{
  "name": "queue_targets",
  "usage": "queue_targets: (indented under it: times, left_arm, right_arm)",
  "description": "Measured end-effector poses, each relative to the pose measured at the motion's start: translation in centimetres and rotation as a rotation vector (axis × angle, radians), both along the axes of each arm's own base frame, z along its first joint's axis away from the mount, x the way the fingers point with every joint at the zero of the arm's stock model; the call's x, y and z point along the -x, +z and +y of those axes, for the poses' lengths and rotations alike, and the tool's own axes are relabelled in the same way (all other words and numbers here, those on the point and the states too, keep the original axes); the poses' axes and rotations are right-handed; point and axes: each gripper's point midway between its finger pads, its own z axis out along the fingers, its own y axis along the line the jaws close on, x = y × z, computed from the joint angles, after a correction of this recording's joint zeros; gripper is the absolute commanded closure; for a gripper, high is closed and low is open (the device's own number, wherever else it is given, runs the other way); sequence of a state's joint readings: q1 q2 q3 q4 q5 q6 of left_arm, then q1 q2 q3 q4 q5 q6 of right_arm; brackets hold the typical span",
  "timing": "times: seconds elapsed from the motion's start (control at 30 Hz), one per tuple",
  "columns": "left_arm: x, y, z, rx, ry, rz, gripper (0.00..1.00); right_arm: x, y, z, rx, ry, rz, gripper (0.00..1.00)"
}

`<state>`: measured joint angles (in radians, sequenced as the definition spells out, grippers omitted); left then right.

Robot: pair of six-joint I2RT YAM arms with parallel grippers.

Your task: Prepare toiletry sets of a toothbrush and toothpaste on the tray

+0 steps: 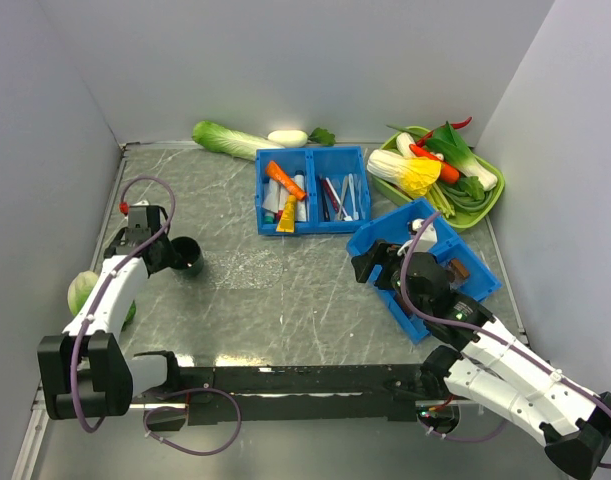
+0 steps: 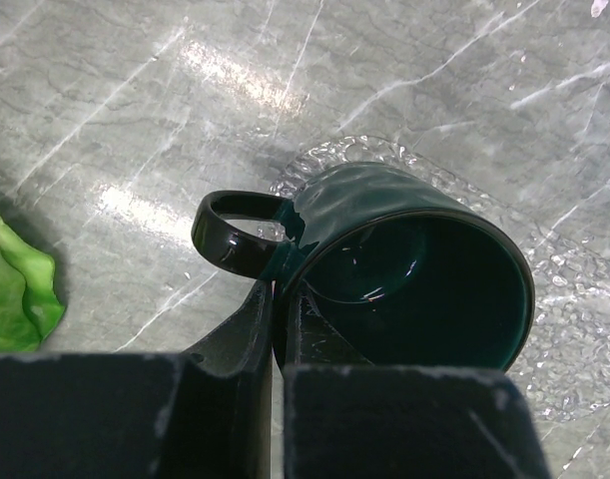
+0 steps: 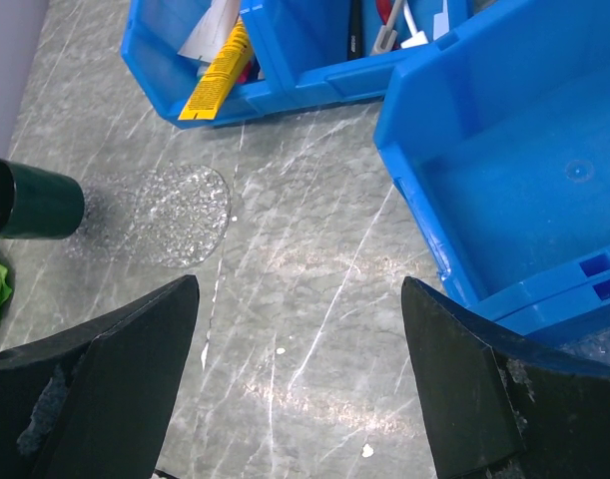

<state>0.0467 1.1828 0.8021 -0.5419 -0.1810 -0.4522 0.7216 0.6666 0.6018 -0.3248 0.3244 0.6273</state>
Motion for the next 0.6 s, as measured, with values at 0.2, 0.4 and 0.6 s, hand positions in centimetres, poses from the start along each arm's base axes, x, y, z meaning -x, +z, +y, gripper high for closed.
queue_targets:
  times: [0.2,0.4,0.6]
  left_arm:
    - [0.0,-0.4,0.1,0.001,-0.001,0.015,0.99]
    - [0.1,-1.0,0.2,0.003,0.004,0.037,0.99]
    - [0.1,-1.6,0.0,0.016,-0.002,0.06,0.99]
  right_arm:
    - [0.0,0.0,0.0,-0.002,-0.001,0.001,0.11]
    - [0.0,0.0,0.0,-0.003,-0.002,0.001,0.11]
    - [0.0,0.0,0.0,-0.003,-0.002,0.001,0.11]
